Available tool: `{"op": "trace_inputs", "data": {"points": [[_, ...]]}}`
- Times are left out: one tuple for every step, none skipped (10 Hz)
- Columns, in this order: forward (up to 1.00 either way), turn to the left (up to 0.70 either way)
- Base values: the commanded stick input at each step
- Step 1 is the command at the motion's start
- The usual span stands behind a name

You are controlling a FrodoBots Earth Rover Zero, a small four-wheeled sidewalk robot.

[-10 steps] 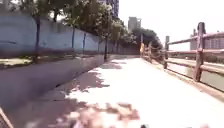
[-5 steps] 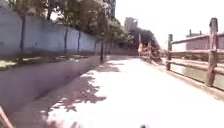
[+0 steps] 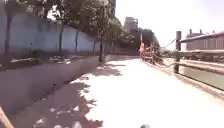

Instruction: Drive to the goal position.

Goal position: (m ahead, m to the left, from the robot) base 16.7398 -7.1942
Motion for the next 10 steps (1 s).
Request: {"op": "trace_inputs", "data": {"points": [[1.00,-0.40],[1.00,-0.40],[1.00,0.00],[1.00,0.00],[1.00,0.00],[1.00,0.00],[1.00,0.00],[1.00,-0.01],[1.00,-0.05],[1.00,-0.38]]}}
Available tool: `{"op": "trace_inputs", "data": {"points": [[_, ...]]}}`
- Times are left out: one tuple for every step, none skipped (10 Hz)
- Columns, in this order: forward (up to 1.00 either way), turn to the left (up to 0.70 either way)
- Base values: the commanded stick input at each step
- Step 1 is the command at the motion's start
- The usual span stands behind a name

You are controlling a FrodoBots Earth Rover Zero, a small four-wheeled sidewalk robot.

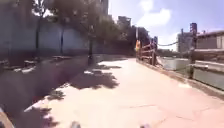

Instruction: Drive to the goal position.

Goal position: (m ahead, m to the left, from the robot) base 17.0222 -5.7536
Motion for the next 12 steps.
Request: {"op": "trace_inputs", "data": {"points": [[1.00,0.00],[1.00,0.00],[1.00,0.00],[1.00,0.00],[1.00,0.00],[1.00,0.00],[1.00,0.00],[1.00,-0.01],[1.00,-0.28],[1.00,-0.40],[1.00,-0.40],[1.00,-0.03]]}}
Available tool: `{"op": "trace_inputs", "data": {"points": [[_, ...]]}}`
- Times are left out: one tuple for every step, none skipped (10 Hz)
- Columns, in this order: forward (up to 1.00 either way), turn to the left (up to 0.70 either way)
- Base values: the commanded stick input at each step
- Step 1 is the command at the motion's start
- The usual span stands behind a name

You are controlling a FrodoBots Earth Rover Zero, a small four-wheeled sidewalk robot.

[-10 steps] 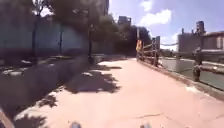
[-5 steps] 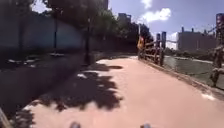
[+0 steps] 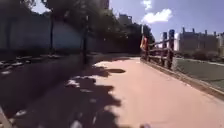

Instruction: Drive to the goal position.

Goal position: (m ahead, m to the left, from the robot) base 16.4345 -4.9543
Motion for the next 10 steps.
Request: {"op": "trace_inputs", "data": {"points": [[1.00,0.00],[1.00,0.00],[1.00,0.00],[1.00,-0.31],[1.00,-0.40],[1.00,-0.18],[1.00,0.00],[1.00,0.00],[1.00,0.00],[1.00,0.00]]}}
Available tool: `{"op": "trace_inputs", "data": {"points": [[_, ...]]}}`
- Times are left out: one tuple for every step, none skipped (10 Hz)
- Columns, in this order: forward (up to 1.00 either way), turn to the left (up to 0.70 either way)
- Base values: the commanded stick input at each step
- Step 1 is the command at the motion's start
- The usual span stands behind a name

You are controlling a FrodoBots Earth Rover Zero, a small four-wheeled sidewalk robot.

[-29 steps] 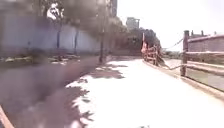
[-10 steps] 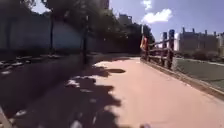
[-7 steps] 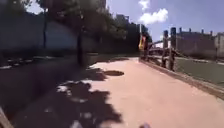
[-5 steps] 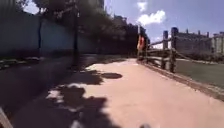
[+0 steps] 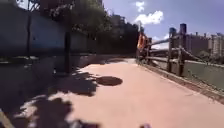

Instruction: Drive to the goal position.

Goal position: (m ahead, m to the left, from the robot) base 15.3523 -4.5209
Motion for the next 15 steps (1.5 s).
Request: {"op": "trace_inputs", "data": {"points": [[1.00,0.00],[1.00,0.00],[1.00,0.00],[1.00,0.00],[1.00,0.00],[1.00,0.00],[1.00,0.00],[1.00,0.00],[1.00,-0.20],[1.00,-0.40],[1.00,-0.18],[1.00,0.00],[1.00,0.00],[1.00,0.00],[1.00,0.00]]}}
